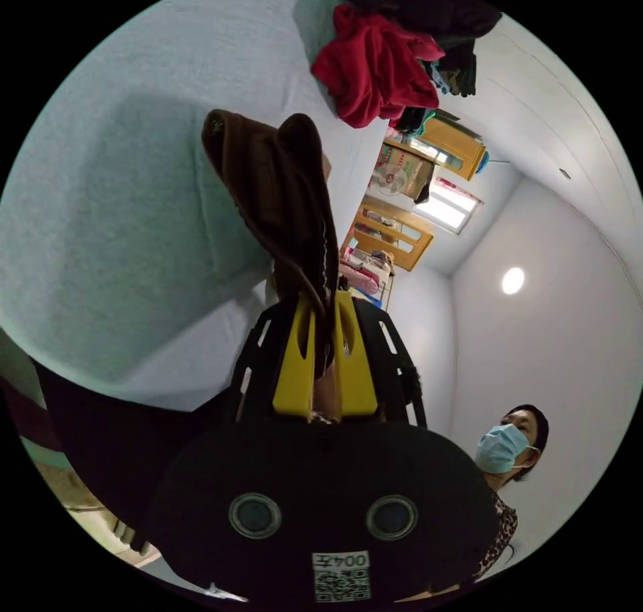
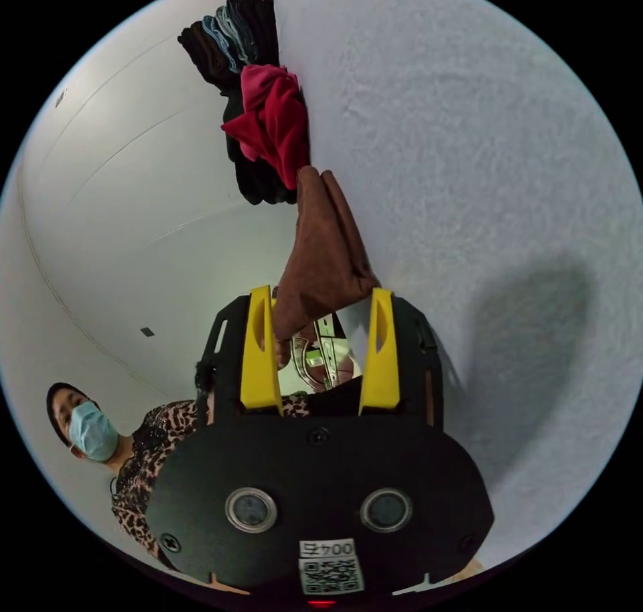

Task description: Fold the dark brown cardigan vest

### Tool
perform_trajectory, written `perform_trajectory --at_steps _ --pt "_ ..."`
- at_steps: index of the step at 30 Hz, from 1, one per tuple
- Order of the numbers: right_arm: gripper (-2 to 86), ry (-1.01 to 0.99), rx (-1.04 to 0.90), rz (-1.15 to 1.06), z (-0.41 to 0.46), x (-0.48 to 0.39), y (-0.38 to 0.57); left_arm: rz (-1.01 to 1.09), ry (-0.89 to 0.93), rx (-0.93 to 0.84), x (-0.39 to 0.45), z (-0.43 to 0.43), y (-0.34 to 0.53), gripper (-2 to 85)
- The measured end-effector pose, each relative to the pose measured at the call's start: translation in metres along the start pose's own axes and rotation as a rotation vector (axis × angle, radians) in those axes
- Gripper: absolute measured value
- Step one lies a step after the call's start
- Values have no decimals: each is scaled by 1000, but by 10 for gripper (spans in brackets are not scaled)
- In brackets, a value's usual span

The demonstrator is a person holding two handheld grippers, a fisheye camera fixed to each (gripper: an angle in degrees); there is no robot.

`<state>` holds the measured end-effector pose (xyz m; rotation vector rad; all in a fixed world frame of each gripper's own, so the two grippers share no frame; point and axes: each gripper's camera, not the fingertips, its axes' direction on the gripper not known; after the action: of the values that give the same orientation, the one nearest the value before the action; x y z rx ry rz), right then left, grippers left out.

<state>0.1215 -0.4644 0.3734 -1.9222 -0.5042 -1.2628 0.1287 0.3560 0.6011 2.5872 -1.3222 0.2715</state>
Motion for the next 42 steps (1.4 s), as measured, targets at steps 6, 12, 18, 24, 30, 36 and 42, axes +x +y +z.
perform_trajectory --at_steps 6,12,18,24,30,36,42 --pt "214 -14 159 115 42 54 60 -50 -34 -129 -44 -39 -67 45" --pt "191 -176 331 148 88 130 81 -73 33 -256 -88 -41 -119 44" --pt "136 -154 367 131 124 187 68 -64 16 -296 -135 -50 -175 50" --pt "195 -198 378 150 171 253 83 -28 -76 -323 -179 -40 -218 51" --pt "170 -440 466 141 210 348 100 16 -109 -398 -238 -7 -223 54" --pt "86 -409 611 88 226 419 133 26 -182 -460 -335 11 -236 54" --pt "79 -82 842 -87 204 437 251 122 -271 -754 -414 124 -227 54"
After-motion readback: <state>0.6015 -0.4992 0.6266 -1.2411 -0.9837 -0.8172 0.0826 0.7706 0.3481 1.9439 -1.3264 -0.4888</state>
